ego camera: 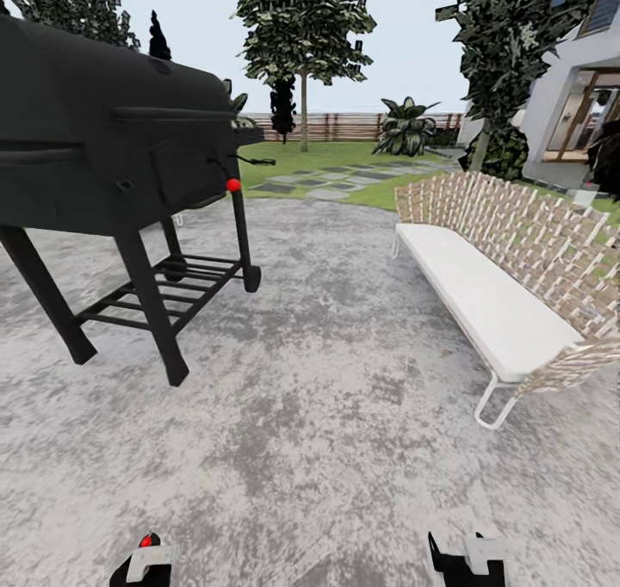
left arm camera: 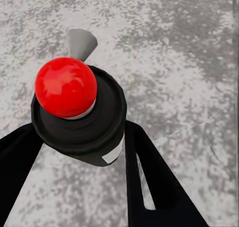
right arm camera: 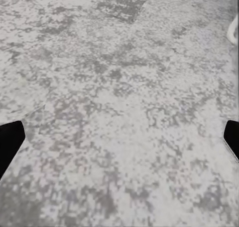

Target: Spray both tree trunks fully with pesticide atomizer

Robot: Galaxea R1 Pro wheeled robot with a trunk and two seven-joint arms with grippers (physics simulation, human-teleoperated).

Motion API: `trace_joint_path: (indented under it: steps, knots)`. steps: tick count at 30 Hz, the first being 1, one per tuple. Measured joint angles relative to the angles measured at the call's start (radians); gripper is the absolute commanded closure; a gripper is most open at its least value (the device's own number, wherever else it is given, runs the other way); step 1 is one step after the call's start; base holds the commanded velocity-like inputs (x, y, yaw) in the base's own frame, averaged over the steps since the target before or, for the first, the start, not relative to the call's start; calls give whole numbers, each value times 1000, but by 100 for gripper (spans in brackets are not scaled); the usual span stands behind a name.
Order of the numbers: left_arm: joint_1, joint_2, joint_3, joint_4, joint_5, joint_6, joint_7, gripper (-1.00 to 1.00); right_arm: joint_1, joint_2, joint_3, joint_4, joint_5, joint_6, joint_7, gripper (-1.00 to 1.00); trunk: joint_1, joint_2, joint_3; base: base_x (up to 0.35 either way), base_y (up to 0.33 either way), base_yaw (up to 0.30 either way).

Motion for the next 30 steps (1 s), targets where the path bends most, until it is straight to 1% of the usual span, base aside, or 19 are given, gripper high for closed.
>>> trace_joint_path:
  steps: [9,30]
  knots:
    - [0,0,0,0,2,-1,0,100,0,0,0,0,0,0,0,-100,0,0,12,338,0,-115]
    - [0,0,0,2,2,0,0,100,0,0,0,0,0,0,0,-100,0,0,16,339,0,-4]
